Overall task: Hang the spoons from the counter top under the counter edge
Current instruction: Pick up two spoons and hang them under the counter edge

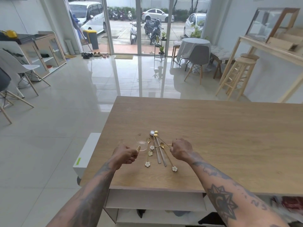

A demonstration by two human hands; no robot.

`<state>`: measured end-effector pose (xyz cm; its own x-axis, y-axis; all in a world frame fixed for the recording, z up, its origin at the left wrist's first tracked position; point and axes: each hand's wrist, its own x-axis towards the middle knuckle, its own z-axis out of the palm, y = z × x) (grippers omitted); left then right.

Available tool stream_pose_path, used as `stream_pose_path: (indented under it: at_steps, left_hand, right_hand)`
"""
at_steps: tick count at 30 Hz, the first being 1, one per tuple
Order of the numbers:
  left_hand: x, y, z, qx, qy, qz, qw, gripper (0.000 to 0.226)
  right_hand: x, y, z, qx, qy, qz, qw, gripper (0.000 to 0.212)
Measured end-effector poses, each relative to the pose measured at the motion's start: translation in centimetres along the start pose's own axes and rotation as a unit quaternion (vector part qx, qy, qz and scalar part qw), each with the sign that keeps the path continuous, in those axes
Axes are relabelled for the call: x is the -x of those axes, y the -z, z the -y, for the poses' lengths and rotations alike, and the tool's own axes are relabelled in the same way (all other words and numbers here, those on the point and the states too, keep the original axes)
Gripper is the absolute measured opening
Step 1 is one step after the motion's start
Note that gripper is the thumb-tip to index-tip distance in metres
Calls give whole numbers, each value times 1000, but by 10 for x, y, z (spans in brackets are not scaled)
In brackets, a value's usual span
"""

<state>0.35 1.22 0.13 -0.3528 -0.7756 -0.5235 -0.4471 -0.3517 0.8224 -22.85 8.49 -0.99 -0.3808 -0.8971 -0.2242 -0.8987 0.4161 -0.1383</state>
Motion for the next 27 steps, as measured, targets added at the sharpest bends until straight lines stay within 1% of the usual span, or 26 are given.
stream_pose_path:
  at_steps: [3,9,12,17,20,23,27]
  left_hand:
    - [13,6,-5,6,-19,-16,1000,5]
    - [52,22,-12,13,-62,-18,998,6]
    - [73,26,-8,15,-74,-19,997,7]
    - [104,31,12,24,-70,-33,997,8]
    - [115,33,29,38,-59,-39,997,9]
    - [127,32,54,66,-51,-48,995,12]
    - [147,31,97,83,-41,-75,993,20]
  right_hand:
    - [17,16,7,-27,-19,-10,999,30]
    - [61,37,29,-79,-43,-47,995,30]
    - [85,40,40,-91,-51,-52,993,32]
    - [116,33,54,-114,-70,-41,990,41]
    - [131,26,60,-153,-67,-25,986,30]
    - [145,12,63,-173,-62,-5,983,35]
    - [170,-19,68,-191,-38,23,981,31]
